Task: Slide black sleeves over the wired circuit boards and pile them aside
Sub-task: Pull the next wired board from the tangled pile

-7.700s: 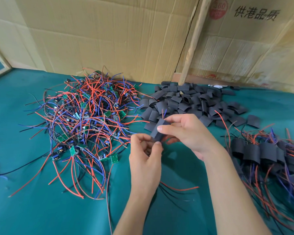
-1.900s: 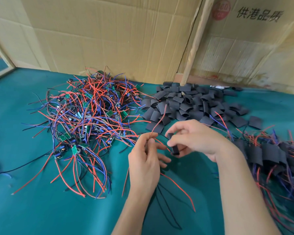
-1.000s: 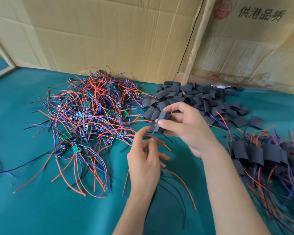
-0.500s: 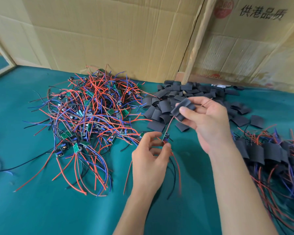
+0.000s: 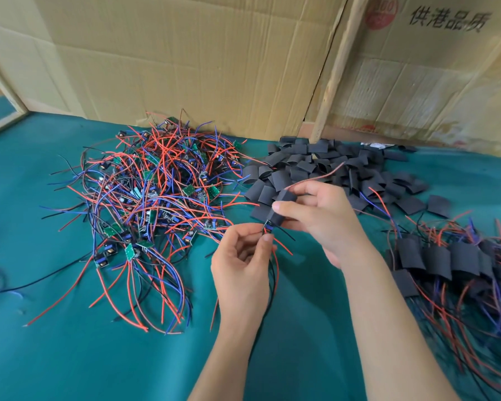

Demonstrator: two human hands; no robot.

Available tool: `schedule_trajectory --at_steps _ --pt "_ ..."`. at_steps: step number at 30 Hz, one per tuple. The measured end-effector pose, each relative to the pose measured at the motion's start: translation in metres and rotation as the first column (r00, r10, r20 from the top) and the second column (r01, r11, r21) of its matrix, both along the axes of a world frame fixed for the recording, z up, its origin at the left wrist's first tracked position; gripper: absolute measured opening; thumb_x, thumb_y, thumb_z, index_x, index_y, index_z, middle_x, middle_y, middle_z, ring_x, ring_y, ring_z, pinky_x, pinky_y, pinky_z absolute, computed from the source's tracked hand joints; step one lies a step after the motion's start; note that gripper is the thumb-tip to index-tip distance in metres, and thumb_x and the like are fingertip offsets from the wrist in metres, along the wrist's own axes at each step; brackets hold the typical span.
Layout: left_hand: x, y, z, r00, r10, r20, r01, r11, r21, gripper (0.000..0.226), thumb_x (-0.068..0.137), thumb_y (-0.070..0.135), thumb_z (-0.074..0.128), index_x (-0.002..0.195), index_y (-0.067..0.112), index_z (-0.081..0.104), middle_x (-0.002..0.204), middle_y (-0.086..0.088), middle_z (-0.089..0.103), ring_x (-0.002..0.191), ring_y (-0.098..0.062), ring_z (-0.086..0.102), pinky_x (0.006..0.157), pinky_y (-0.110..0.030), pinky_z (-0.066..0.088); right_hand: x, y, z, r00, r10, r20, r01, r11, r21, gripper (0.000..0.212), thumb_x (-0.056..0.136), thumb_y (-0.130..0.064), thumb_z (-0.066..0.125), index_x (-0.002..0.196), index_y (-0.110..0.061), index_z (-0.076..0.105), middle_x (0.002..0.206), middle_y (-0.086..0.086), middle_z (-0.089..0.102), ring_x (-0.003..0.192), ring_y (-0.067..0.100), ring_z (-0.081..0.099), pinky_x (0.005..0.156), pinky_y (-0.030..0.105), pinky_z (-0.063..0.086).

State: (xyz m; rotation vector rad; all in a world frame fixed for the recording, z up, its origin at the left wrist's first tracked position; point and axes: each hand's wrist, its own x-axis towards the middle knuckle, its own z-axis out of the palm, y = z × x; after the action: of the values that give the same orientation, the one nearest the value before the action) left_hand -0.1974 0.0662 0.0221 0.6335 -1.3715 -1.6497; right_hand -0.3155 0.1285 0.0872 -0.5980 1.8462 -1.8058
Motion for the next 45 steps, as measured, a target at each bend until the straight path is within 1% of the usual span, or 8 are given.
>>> schedule_trajectory --at_steps 10,20,26,32,37,41,43,45 --pt "0.001 -0.001 -0.001 0.997 -0.046 -0.066 0.048 0.998 0.035 0.017 0.093 -0.004 0.066 0.093 0.012 0.063 0.079 -0.005 0.074 0.074 -0.020 0.072 0.073 -0.022 0.055 0.005 -0.001 0.000 0.983 0.078 0.165 -0.075 0.997 -0.028 0.011 0.090 -0.002 0.073 0.097 -0.003 0.065 0.087 0.017 0.077 0.076 0.034 0.075 0.074 0.042 0.064" --pt "0.000 0.000 -0.002 0.997 -0.078 0.004 0.078 0.997 -0.011 0.013 0.100 0.002 0.059 0.092 0.012 0.058 0.078 -0.008 0.073 0.067 -0.022 0.067 0.063 -0.020 0.049 0.005 0.006 0.003 0.978 0.162 0.135 -0.170 0.984 0.052 0.008 0.093 -0.004 0.070 0.099 0.000 0.067 0.097 0.028 0.075 0.081 0.036 0.074 0.079 0.044 0.064" --pt "0.001 0.000 0.000 0.994 -0.058 0.088 0.059 0.998 0.002 0.021 0.097 0.006 0.065 0.099 0.017 0.047 0.069 -0.007 0.074 0.061 -0.026 0.072 0.056 -0.027 0.053 0.006 0.005 0.004 0.966 0.252 0.051 -0.257 0.956 0.138 0.004 0.093 -0.001 0.068 0.097 -0.002 0.069 0.087 0.017 0.074 0.071 0.026 0.073 0.064 0.031 0.060" --pt "0.002 0.005 0.002 0.972 -0.158 0.171 0.172 0.982 -0.074 0.013 0.098 0.016 0.064 0.095 0.022 0.053 0.063 -0.007 0.071 0.050 -0.024 0.066 0.051 -0.026 0.048 0.000 0.019 0.010 0.949 0.314 0.015 -0.310 0.928 0.208 0.018 0.093 -0.002 0.069 0.109 0.004 0.068 0.087 0.016 0.075 0.073 0.026 0.070 0.069 0.035 0.061" --pt "0.004 0.005 0.007 0.976 -0.186 0.114 0.188 0.982 -0.002 0.003 0.098 0.015 0.062 0.096 0.013 0.062 0.076 -0.007 0.074 0.062 -0.018 0.069 0.054 -0.022 0.050 -0.027 0.069 0.036 0.992 0.055 -0.112 -0.011 0.933 0.361 0.015 0.083 0.000 0.076 0.098 -0.004 0.077 0.076 0.011 0.076 0.056 0.016 0.068 0.053 0.030 0.061" --pt "0.002 0.000 0.004 0.995 0.042 0.088 -0.046 0.998 0.046 0.015 0.096 -0.003 0.056 0.090 0.009 0.060 0.074 -0.007 0.070 0.059 -0.014 0.063 0.055 -0.023 0.050 -0.041 0.158 0.058 0.978 -0.102 -0.182 0.201 0.687 0.698 0.018 0.070 -0.027 0.088 0.085 -0.020 0.080 0.085 0.008 0.079 0.080 0.023 0.073 0.070 0.036 0.056" --pt "0.001 0.001 0.003 0.990 0.110 0.084 -0.114 0.992 0.044 0.017 0.095 -0.004 0.054 0.087 0.010 0.059 0.073 -0.006 0.069 0.058 -0.014 0.062 0.055 -0.023 0.050 -0.043 0.181 0.067 0.918 -0.130 -0.374 0.373 0.601 0.707 0.042 0.060 -0.046 0.084 0.079 -0.010 0.076 0.089 0.021 0.076 0.082 0.028 0.072 0.076 0.043 0.058" --pt "0.000 0.003 0.003 0.987 0.144 0.075 -0.149 0.987 0.057 0.020 0.095 -0.004 0.053 0.084 0.013 0.058 0.071 -0.005 0.068 0.057 -0.014 0.062 0.053 -0.023 0.049 -0.047 0.181 0.079 0.833 -0.139 -0.536 0.487 0.646 0.589 0.073 0.046 -0.073 0.073 0.082 -0.010 0.073 0.093 0.022 0.074 0.068 0.006 0.069 0.067 0.021 0.057"
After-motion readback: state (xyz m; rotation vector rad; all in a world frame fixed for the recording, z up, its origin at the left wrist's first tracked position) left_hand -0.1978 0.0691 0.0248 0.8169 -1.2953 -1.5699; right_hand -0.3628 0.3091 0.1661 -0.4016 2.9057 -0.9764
